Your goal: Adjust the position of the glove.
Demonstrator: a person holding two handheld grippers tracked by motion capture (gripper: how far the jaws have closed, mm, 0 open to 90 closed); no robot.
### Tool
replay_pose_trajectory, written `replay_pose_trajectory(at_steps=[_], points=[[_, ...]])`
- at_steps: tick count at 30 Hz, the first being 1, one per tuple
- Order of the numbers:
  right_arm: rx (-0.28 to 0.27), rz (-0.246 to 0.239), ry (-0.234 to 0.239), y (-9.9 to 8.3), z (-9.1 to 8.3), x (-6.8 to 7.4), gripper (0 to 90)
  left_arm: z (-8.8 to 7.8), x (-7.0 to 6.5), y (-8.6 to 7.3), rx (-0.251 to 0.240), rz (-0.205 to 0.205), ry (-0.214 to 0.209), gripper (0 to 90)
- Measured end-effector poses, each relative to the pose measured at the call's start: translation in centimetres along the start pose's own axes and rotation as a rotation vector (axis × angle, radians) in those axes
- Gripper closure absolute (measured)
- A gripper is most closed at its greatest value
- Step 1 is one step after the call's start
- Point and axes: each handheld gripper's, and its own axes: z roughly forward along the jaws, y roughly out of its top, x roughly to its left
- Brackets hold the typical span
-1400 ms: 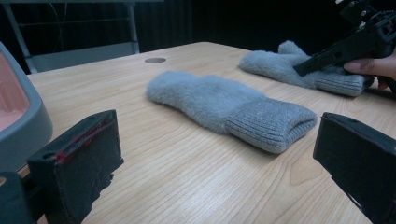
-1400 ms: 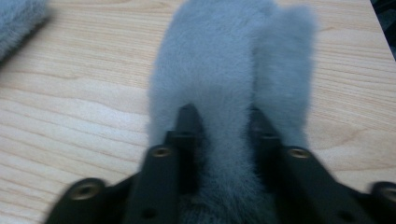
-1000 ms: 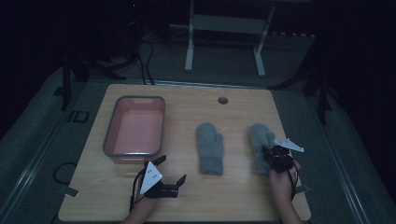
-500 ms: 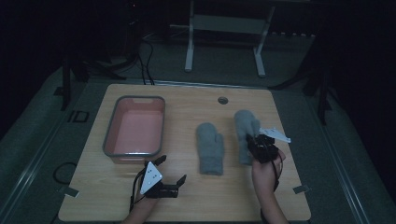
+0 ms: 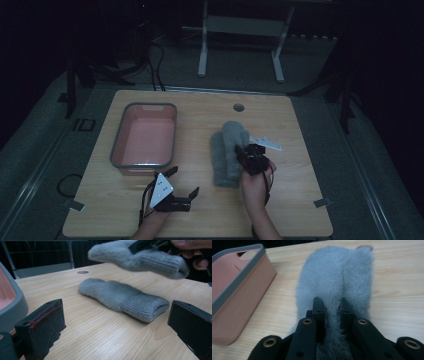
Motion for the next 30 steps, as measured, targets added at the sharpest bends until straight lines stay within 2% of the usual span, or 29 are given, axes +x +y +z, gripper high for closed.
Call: replay_pose_trajectory(at_steps=[5,6,14,16,20,26,28,30], points=[[0.016,-0.004,0.008,-0.9,1.3,1.6,79.9,0.0,0.0,0.0,0.0,0.001,-0.004,1.3],[0.021,0.008,0.013,-1.1,1.5,1.7,80.0,0.0,0.0,0.0,0.001,0.001,-0.005,1.3],[0.055,0.033,0.009,-2.7,3.1,1.8,79.6,0.0,0.1,0.0,0.002,-0.01,-0.005,1.3],[0.07,0.026,0.01,-3.2,3.8,1.9,78.9,0.0,0.1,0.0,0.002,-0.011,-0.003,1.3],[0.071,0.039,0.011,-3.6,4.1,1.6,77.0,0.0,0.0,0.0,0.003,-0.008,0.0,1.3],[0.05,0.046,0.055,-3.6,3.7,1.6,66.9,0.1,-0.1,0.0,0.009,-0.001,0.015,1.3],[0.038,0.027,0.064,-3.2,3.1,1.6,59.6,0.1,-0.1,0.0,0.008,0.001,0.014,1.3],[0.055,0.01,0.094,-2.5,2.7,1.5,46.7,0.0,-0.1,0.0,0.006,0.002,0.015,1.3]])
